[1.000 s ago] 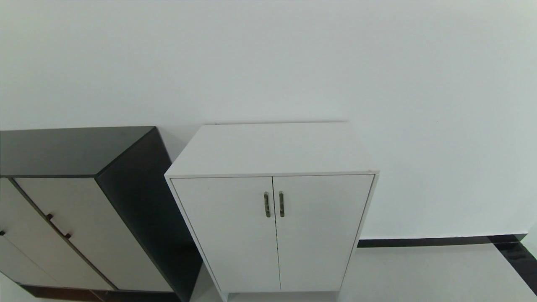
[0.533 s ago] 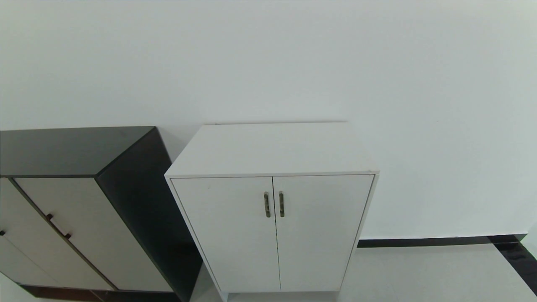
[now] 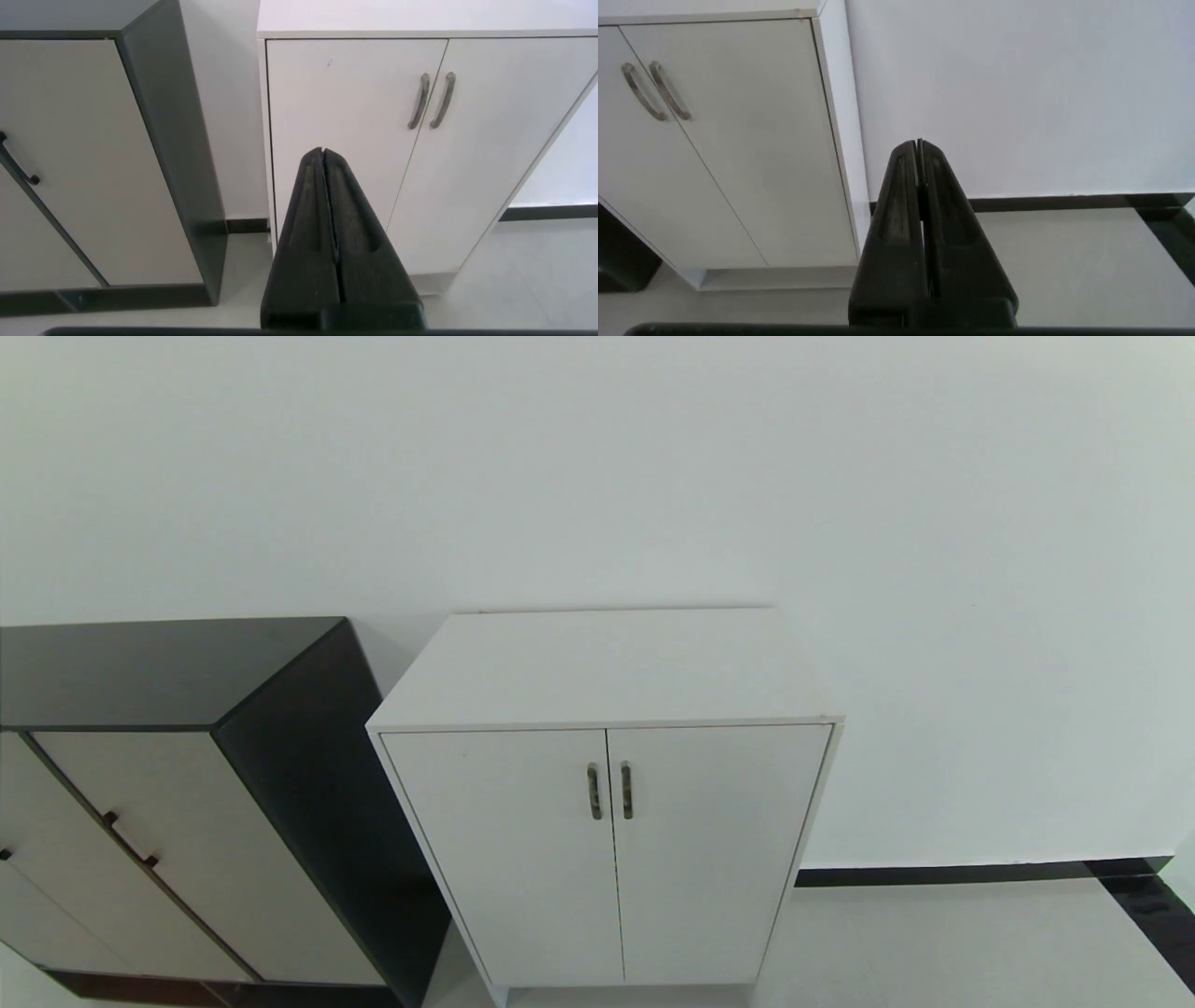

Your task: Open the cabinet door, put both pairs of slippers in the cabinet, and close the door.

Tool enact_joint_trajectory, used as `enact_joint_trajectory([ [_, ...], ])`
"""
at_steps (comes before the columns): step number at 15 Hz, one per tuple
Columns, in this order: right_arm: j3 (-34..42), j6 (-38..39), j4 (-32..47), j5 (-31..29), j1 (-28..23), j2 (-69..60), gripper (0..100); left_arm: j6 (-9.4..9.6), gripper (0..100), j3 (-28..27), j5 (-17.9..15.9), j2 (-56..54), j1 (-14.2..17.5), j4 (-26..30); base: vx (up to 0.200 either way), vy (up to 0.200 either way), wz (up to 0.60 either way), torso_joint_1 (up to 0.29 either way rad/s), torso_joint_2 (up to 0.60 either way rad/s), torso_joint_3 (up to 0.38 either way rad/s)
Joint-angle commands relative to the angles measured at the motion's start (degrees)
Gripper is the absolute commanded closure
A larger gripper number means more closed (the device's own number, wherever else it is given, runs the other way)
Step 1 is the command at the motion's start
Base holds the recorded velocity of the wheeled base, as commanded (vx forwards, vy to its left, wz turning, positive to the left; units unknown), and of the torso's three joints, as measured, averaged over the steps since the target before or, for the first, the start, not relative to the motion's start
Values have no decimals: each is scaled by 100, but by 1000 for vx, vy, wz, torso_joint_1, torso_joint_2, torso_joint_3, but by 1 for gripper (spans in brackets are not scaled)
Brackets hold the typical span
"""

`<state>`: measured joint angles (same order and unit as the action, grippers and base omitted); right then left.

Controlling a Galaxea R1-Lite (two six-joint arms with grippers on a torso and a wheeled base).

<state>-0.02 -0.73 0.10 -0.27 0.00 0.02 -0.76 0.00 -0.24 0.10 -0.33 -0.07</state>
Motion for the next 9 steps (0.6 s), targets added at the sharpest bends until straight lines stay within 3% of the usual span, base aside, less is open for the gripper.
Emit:
enact_joint_trajectory([
  [1,2,47,8,0,0,6,100,-4,100,0,-2,-1,-2,-1,0,0,0,0,0,0],
  [9,2,47,8,0,0,6,100,-4,100,0,-2,-1,-2,-1,0,0,0,0,0,0],
])
